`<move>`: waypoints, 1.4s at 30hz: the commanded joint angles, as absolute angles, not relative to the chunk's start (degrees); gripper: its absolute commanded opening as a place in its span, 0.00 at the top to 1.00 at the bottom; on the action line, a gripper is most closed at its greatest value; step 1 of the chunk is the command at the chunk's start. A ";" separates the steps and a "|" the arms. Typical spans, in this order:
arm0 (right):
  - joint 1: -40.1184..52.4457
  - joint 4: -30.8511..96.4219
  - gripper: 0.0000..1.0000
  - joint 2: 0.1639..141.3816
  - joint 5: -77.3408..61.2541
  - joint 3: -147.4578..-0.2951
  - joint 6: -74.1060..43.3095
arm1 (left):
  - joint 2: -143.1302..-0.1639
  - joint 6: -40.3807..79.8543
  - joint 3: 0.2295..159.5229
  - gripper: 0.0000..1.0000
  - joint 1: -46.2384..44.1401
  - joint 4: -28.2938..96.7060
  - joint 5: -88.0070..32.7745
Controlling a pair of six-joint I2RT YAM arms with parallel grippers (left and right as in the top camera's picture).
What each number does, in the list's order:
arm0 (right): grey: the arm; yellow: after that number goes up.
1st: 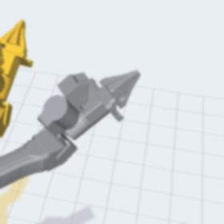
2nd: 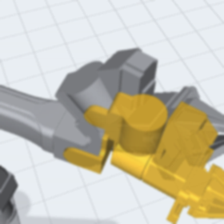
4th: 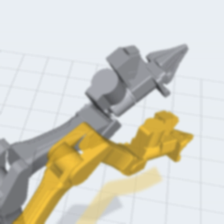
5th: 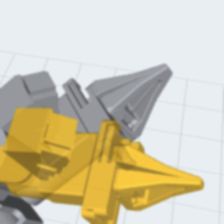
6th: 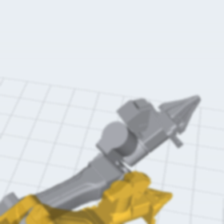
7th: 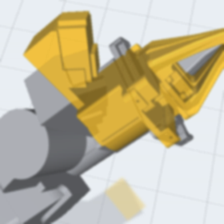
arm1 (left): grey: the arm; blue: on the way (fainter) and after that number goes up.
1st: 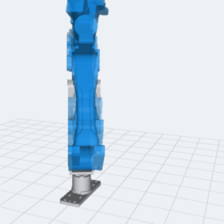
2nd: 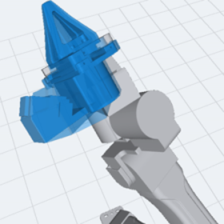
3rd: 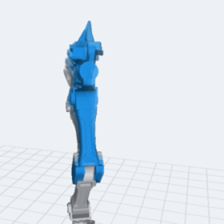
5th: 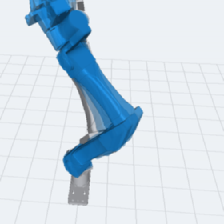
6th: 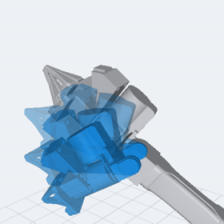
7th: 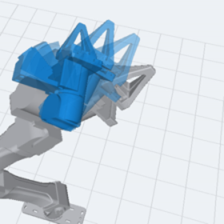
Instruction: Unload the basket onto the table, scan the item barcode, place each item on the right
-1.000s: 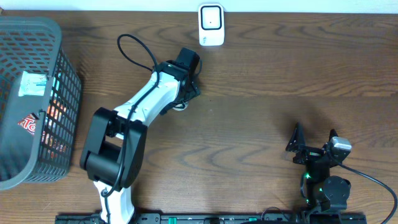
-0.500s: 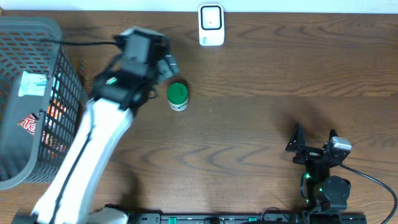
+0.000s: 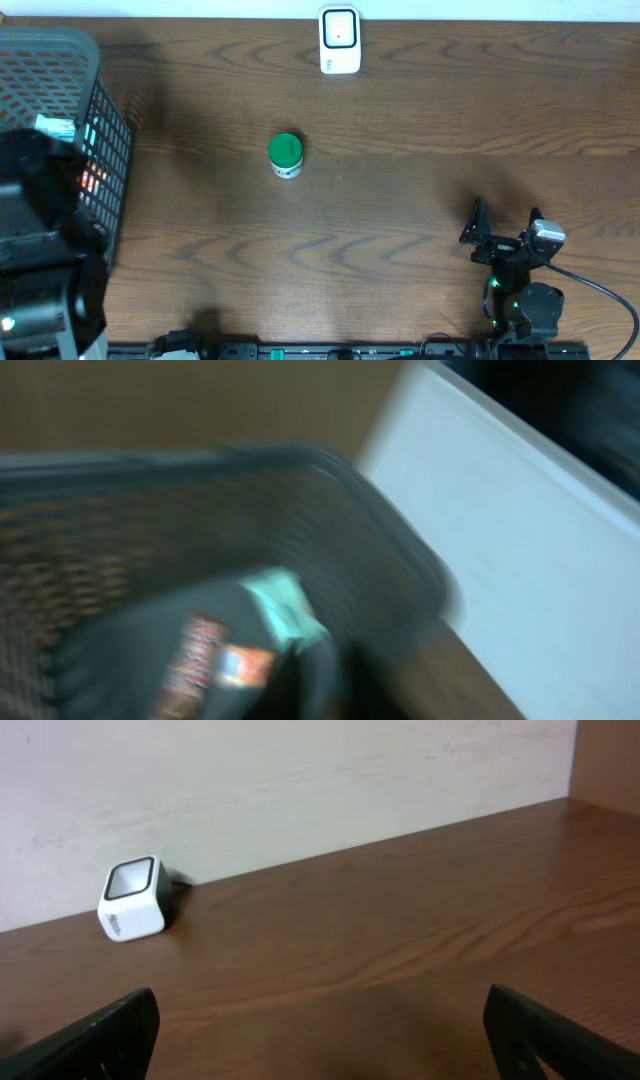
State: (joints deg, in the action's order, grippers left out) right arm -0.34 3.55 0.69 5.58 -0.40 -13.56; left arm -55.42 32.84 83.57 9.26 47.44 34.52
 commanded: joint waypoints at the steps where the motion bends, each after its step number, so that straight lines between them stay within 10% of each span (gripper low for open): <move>1: 0.43 3.68 0.01 0.49 5.67 -0.32 -13.65 | -56.51 32.14 84.18 0.09 14.35 47.57 41.43; 24: 0.43 3.68 0.01 0.49 5.67 -0.32 -13.65 | -91.64 32.18 82.94 0.02 24.60 41.45 33.43; 42: 0.43 3.68 0.01 0.49 5.67 -0.32 -13.65 | -106.08 31.18 82.94 0.02 38.22 39.31 -0.93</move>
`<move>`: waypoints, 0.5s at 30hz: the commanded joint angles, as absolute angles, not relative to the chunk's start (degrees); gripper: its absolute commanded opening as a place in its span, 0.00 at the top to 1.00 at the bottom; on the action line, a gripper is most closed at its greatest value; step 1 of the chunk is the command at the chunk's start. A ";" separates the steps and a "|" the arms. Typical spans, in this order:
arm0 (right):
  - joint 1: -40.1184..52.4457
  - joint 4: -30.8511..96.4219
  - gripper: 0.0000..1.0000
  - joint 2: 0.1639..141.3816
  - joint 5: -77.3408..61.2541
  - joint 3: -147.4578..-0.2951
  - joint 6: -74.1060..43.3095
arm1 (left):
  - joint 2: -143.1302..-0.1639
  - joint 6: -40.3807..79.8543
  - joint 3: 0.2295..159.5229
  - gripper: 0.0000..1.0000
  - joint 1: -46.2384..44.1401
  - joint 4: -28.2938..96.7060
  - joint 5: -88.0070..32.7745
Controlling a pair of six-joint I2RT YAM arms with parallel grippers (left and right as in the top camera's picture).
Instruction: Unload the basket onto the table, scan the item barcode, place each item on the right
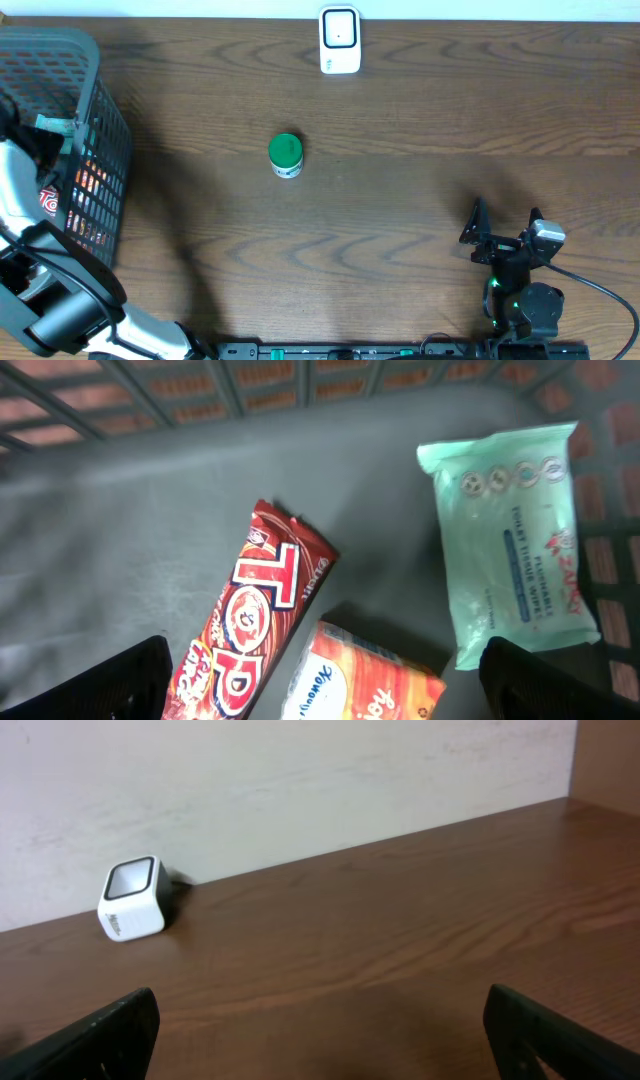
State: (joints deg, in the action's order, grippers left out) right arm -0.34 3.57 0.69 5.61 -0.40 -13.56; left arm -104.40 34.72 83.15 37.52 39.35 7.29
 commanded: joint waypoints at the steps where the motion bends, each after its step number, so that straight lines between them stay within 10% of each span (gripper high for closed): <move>1: 0.43 3.68 0.01 0.49 5.67 -0.32 -13.65 | -106.83 29.67 82.94 0.02 38.24 39.33 -1.41; 15: 0.43 3.68 0.01 0.49 5.67 -0.32 -13.65 | -112.42 19.88 82.94 0.02 37.30 39.77 -6.20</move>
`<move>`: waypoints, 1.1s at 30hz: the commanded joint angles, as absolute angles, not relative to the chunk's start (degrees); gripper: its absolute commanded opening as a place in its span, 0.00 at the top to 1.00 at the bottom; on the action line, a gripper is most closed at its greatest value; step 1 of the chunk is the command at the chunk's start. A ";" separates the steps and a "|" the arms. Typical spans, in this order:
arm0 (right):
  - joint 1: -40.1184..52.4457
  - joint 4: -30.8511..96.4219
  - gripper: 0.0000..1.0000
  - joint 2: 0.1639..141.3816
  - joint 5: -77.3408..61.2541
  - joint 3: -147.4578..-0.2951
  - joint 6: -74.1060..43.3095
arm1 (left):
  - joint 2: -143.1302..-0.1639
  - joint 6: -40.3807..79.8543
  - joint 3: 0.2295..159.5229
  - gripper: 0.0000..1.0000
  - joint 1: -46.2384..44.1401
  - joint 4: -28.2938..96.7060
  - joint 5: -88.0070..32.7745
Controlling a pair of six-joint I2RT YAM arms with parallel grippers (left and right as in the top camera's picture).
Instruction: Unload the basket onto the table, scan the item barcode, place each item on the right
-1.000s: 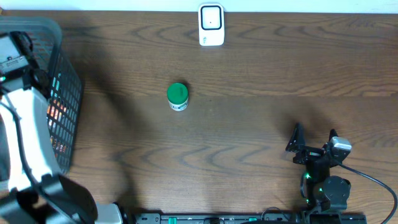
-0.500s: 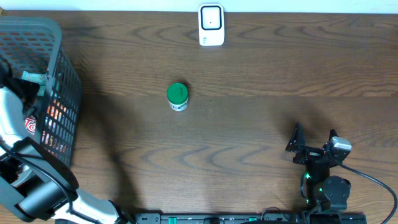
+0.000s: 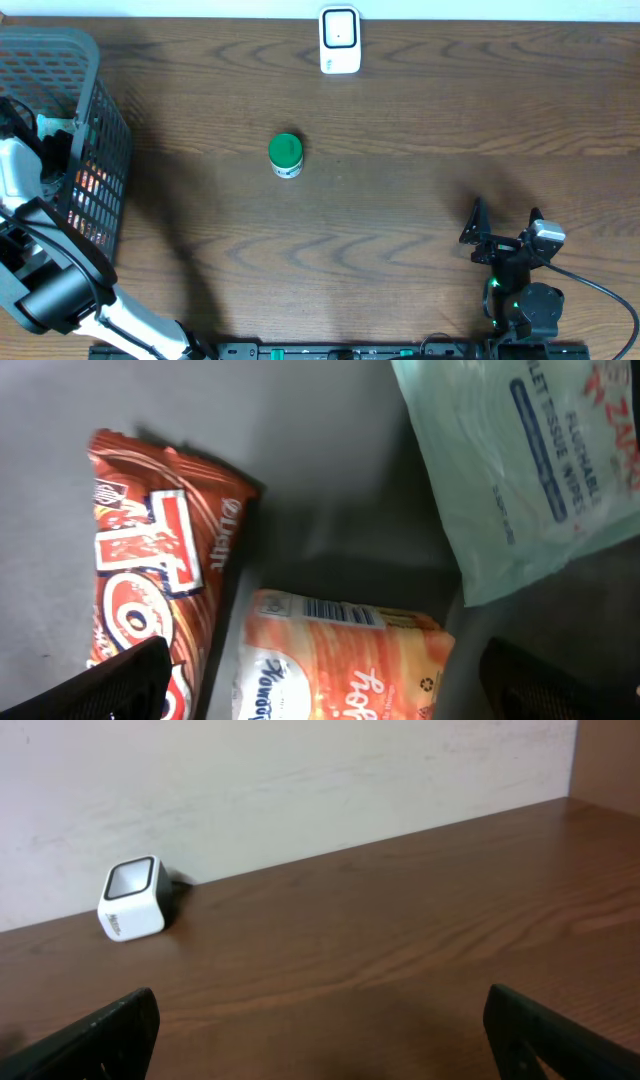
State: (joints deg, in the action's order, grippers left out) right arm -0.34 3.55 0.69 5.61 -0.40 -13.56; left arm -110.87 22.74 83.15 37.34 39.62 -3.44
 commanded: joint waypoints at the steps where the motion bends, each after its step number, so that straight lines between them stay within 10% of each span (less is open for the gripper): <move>1: 0.43 3.68 0.01 0.49 5.67 -0.32 -13.65 | -112.73 19.75 82.94 0.02 37.30 39.77 -7.03; 13: 0.43 3.68 0.01 0.49 5.67 -0.32 -13.65 | -117.78 19.66 82.94 0.01 36.56 41.93 -7.51; 20: 0.43 3.68 0.01 0.49 5.67 -0.32 -13.65 | -118.19 18.50 83.20 0.41 36.58 44.36 -7.42; 33: 0.43 3.68 0.01 0.49 5.67 -0.32 -13.65 | -110.61 18.24 100.33 0.40 39.75 58.52 -1.96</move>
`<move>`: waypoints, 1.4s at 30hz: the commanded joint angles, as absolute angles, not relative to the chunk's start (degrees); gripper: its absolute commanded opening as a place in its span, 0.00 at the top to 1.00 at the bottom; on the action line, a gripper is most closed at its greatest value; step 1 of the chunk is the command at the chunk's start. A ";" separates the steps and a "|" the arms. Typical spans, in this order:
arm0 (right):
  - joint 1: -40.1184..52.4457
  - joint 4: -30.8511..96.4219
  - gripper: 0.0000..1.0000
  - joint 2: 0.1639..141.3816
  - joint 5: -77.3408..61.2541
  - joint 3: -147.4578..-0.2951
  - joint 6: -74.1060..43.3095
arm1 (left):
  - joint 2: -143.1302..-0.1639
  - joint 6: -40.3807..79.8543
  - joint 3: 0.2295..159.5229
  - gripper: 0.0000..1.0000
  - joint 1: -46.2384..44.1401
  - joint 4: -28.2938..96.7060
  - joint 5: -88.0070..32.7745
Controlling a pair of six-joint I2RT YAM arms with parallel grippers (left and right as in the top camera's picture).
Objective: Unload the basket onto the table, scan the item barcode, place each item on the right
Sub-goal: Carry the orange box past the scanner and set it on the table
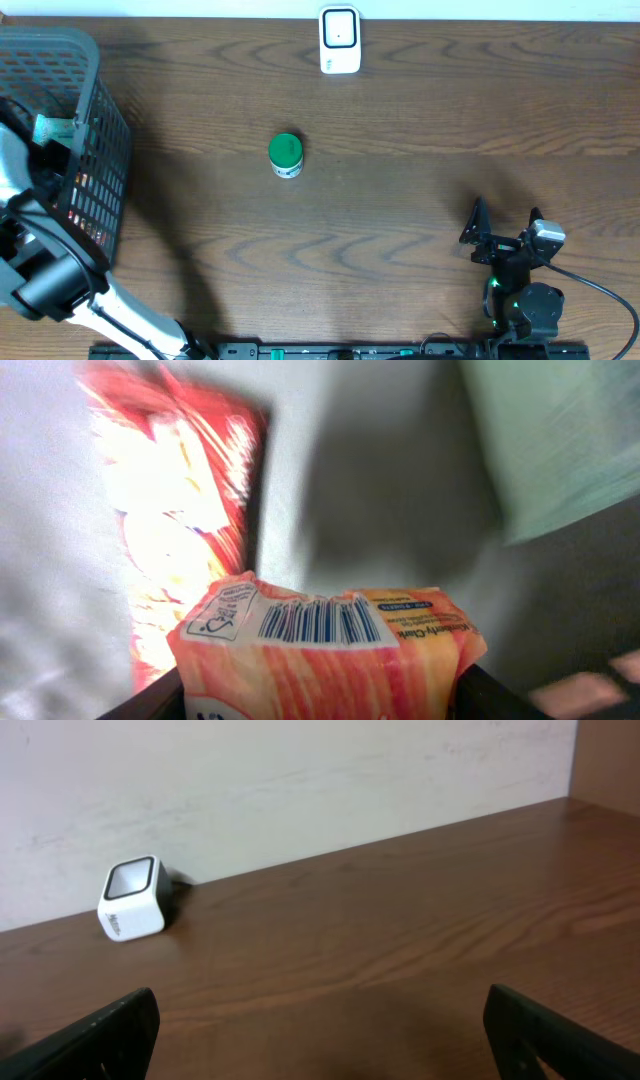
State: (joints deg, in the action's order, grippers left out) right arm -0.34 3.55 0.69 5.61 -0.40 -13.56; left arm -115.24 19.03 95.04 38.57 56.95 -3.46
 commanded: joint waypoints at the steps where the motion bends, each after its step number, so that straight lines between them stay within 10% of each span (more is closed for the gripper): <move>1: 0.43 3.68 0.01 0.49 5.67 -0.32 -13.65 | -109.45 18.26 101.93 0.40 39.99 59.35 -1.98; 12: 0.43 3.68 0.01 0.49 5.67 -0.32 -13.65 | -91.05 19.59 106.76 0.39 36.12 62.74 -9.85; 20: 0.43 3.68 0.01 0.49 5.67 -0.32 -13.65 | -83.90 23.94 106.74 0.39 14.92 63.35 -11.51; 30: 0.43 3.68 0.01 0.49 5.67 -0.32 -13.65 | -93.93 31.16 106.74 0.39 -19.90 59.70 -4.14; 42: 0.43 3.68 0.01 0.49 5.67 -0.32 -13.65 | -115.87 46.15 106.74 0.39 -37.87 59.22 4.23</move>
State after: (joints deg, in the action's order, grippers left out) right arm -0.34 3.55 0.69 5.61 -0.40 -13.56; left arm -112.38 38.52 106.13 -36.29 58.96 -2.02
